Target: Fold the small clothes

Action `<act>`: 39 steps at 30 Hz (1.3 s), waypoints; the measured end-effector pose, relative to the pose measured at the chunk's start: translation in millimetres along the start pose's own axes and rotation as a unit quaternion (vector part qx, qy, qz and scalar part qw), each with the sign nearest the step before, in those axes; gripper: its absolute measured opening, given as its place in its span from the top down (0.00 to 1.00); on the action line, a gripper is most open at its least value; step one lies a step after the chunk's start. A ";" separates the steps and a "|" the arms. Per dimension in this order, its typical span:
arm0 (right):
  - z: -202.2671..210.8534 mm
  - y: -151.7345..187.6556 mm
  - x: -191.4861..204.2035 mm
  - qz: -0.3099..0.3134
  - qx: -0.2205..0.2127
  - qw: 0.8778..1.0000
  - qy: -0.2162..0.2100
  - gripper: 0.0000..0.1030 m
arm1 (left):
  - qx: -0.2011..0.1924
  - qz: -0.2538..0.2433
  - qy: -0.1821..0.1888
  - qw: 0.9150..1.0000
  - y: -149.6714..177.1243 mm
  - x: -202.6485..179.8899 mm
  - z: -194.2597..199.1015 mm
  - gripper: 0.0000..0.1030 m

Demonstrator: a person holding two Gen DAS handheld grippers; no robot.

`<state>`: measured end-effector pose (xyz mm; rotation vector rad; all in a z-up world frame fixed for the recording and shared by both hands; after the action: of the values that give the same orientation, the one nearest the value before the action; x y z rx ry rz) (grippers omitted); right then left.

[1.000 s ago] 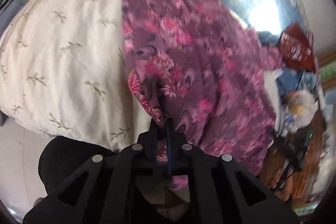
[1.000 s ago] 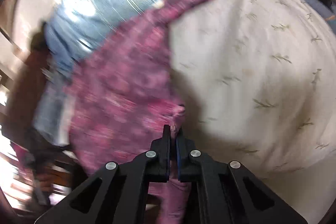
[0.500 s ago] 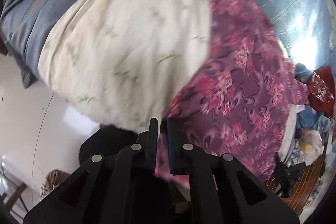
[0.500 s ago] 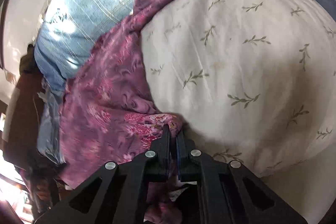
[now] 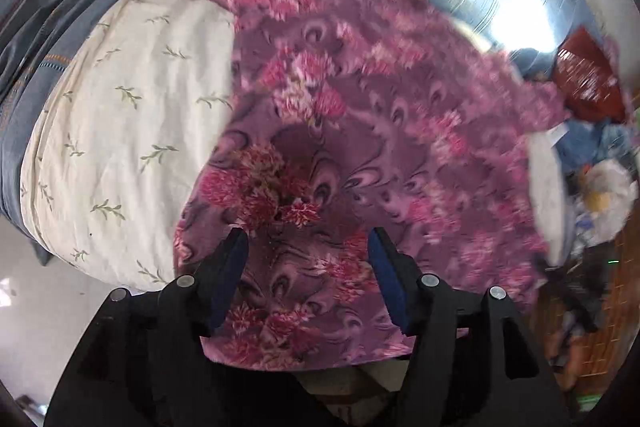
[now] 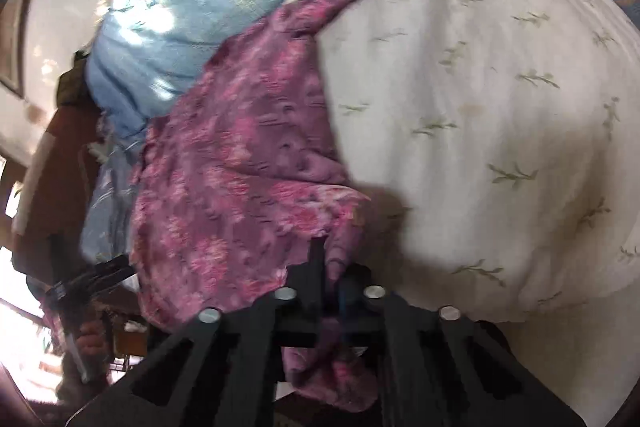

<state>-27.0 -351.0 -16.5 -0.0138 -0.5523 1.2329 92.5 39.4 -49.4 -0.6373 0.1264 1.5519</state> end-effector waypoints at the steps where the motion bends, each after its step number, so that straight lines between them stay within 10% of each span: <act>1: 15.7 -2.0 5.9 0.007 -0.014 1.000 -0.023 0.95 | 0.007 0.000 -0.015 1.000 -0.1 -0.9 -7.1 0.41; 5: 60.3 -1.9 14.1 0.033 -0.046 0.997 -0.043 0.95 | 0.027 0.017 -0.032 0.999 1.2 6.3 -23.3 0.41; 9: 18.4 13.5 -11.3 0.057 0.054 0.989 0.123 0.90 | 0.028 0.021 -0.029 0.999 -0.1 8.4 -24.7 0.41; 13: 40.2 -20.0 -15.7 0.001 -0.008 0.998 0.055 0.87 | 0.017 0.020 0.004 1.000 -0.6 5.7 -13.8 0.41; 17: 28.2 -67.3 19.2 0.031 -0.061 0.997 0.024 0.51 | 0.003 0.020 0.029 0.999 -14.1 -8.7 -9.4 0.41; 22: -35.6 -94.4 50.1 0.065 -0.065 0.993 0.080 0.60 | 0.010 0.013 0.004 1.000 -22.1 -20.0 -23.1 0.41; 23: -43.4 -92.7 55.6 0.085 -0.063 0.991 0.085 0.96 | 0.011 0.013 0.001 1.000 -24.6 -20.6 -25.3 0.41; 28: -20.6 -108.0 51.3 0.070 -0.130 0.985 0.086 0.98 | -0.040 -0.002 -0.007 0.999 -45.1 -20.3 -9.1 0.37; 32: -51.4 -114.1 26.9 0.072 -0.051 0.989 0.115 0.97 | -0.010 0.017 -0.049 0.999 -57.9 -6.1 -39.7 0.32; 37: -6.0 -149.3 5.6 -0.007 -0.109 0.994 0.029 0.82 | -0.010 0.005 -0.012 1.000 -71.0 -28.2 -40.1 0.32; 39: 4.7 -177.4 -18.7 -0.057 -0.143 0.987 0.046 0.54 | -0.042 -0.010 0.003 0.999 -92.3 -45.5 -32.7 0.31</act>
<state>124.4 -431.0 33.8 -0.2773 -0.6372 1.0281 188.1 -6.0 -28.0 -0.7081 0.0595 1.5418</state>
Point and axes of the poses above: each gripper's, at about its wrist camera, not at the fingertips, and z roughly against the way its jaws point, x to its left, y to its underside, the point moved 3 cm from there along -z, roughly the way its jaws point, and after that the axes turned 12 degrees about y, right-handed, at the moved point
